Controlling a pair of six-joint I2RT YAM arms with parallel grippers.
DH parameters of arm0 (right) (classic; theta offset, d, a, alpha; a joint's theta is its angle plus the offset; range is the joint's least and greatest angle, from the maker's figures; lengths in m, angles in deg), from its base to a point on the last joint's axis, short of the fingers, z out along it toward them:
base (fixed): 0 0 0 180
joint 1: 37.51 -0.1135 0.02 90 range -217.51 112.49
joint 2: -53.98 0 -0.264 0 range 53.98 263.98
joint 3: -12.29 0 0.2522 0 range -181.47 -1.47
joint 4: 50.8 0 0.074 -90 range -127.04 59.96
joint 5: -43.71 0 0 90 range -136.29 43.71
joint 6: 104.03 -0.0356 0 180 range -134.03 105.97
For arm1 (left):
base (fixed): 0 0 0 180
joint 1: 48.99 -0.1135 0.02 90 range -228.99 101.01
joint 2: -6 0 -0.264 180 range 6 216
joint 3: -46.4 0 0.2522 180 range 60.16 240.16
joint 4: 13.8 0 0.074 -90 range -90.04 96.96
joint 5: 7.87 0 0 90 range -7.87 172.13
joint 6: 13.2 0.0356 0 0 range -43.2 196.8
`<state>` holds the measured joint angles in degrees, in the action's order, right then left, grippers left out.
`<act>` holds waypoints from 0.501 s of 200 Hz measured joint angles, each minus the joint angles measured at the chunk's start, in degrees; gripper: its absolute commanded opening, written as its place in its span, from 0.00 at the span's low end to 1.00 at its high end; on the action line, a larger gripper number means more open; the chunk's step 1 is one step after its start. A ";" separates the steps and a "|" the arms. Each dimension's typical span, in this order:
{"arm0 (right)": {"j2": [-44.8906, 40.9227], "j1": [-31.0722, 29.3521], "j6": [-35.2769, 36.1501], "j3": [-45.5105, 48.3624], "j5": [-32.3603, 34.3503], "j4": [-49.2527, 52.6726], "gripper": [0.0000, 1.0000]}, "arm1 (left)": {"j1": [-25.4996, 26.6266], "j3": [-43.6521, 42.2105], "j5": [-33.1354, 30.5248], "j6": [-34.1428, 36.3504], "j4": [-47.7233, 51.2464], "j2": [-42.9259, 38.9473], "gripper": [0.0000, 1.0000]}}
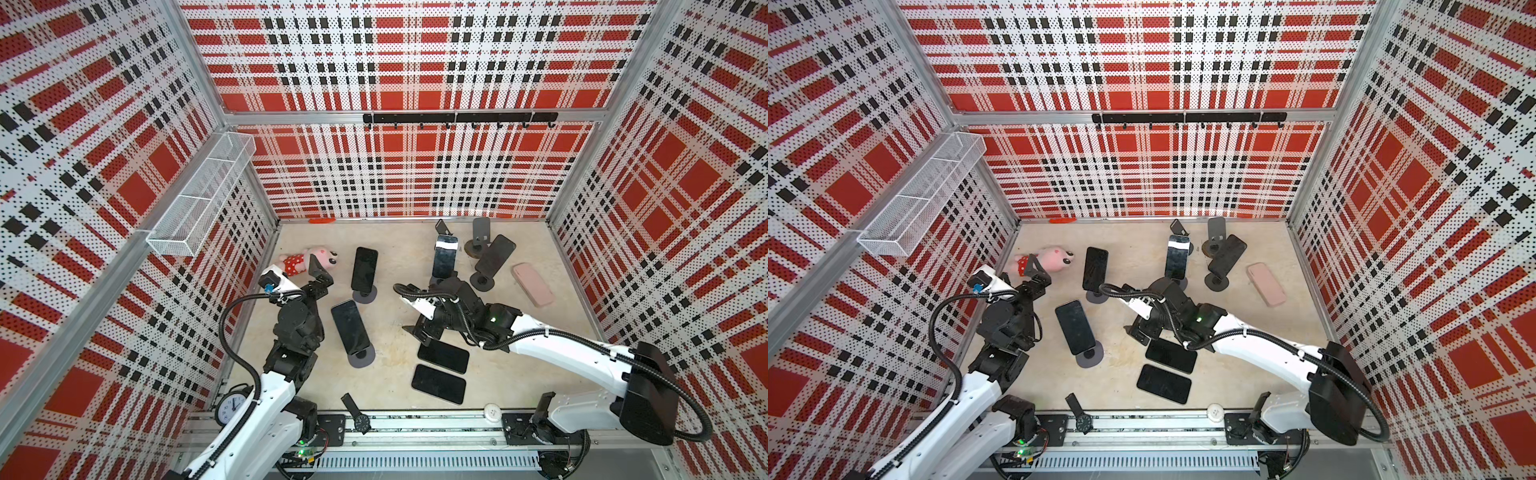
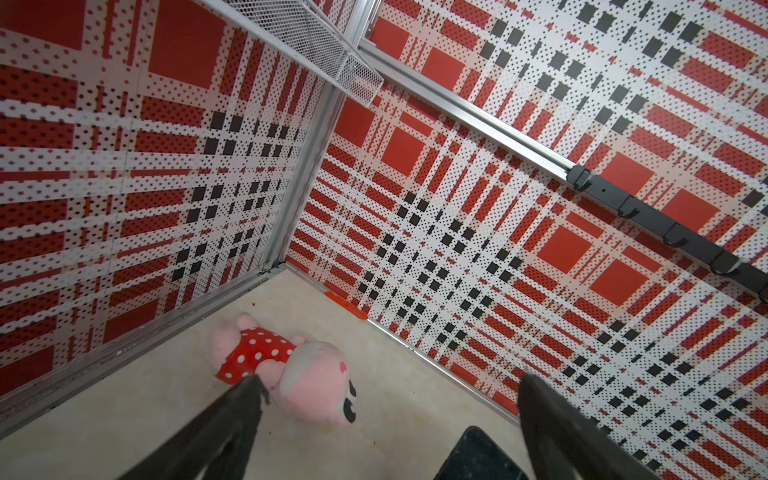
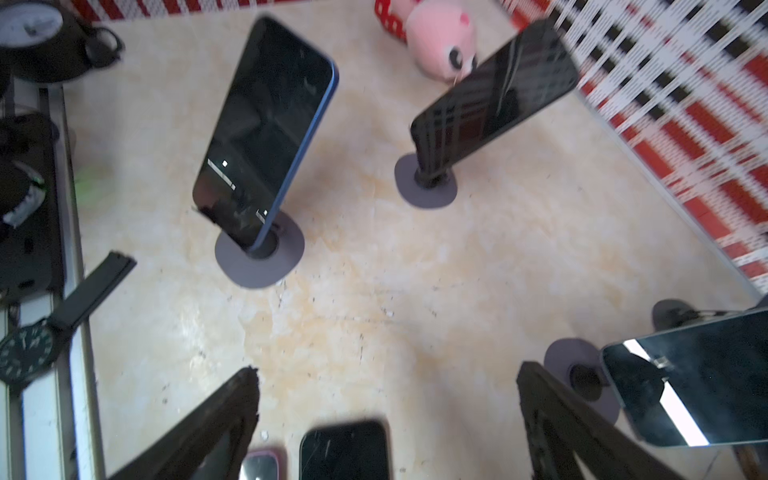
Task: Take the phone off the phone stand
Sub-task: 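Move the right gripper back toward the stands while the left gripper reaches a blue-framed phone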
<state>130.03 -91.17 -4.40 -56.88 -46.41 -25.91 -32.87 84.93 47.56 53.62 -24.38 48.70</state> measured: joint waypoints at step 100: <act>-11.98 -0.24 -4.94 14.19 21.18 -26.10 1.00 | -5.14 9.40 12.57 -2.29 7.32 7.93 0.98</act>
<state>118.06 -91.42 -9.34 -42.70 -25.23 -52.00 -38.01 94.33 60.13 51.32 -17.06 56.63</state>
